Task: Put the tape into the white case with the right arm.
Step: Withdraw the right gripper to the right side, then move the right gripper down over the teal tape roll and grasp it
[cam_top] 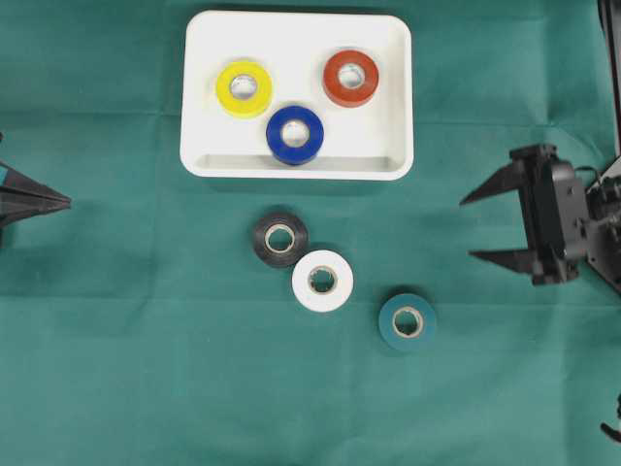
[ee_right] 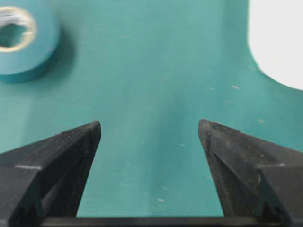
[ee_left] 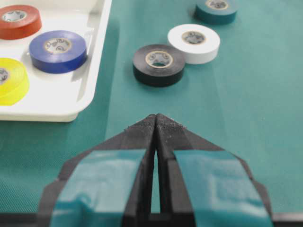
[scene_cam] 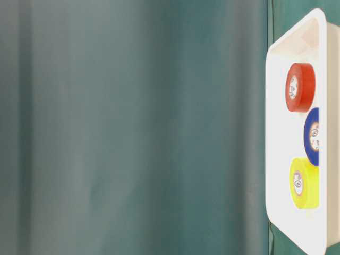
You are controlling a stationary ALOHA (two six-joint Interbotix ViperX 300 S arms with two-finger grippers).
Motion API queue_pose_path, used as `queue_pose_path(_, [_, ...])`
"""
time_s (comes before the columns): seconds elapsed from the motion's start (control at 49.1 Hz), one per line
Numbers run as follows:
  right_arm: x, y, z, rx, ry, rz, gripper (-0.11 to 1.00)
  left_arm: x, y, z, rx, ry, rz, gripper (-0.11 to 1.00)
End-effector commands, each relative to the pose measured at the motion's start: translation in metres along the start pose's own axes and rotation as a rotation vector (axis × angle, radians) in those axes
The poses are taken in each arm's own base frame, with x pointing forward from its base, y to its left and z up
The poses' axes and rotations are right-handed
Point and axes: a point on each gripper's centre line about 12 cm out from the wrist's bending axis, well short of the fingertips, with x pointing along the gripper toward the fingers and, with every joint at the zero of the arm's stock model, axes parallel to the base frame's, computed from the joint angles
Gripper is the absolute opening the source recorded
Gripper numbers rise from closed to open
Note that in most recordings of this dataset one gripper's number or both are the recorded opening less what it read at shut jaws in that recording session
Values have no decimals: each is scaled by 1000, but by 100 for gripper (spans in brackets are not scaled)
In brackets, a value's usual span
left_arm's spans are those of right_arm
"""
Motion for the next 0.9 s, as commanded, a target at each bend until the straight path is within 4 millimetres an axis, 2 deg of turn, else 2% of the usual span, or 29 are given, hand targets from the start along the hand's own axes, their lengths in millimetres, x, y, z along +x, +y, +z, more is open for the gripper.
queue_pose_path(0.0, [0, 8, 5, -20, -16, 33, 51, 1, 0, 5, 0, -8, 3, 0])
queue_pose_path(0.244, [0, 22, 2, -63, -11, 90, 51, 1, 0, 5, 0, -8, 3, 0])
queue_pose_path(0.489, [6, 28, 20, -78, -28, 109, 51, 1, 0, 4, 0, -6, 3, 0])
queue_pose_path(0.652, [25, 39, 35, -99, 3, 136, 51, 1, 0, 4, 0, -5, 3, 0])
queue_pose_path(0.876, [64, 49, 51, -117, 55, 157, 51, 1, 0, 4, 0, -6, 3, 0])
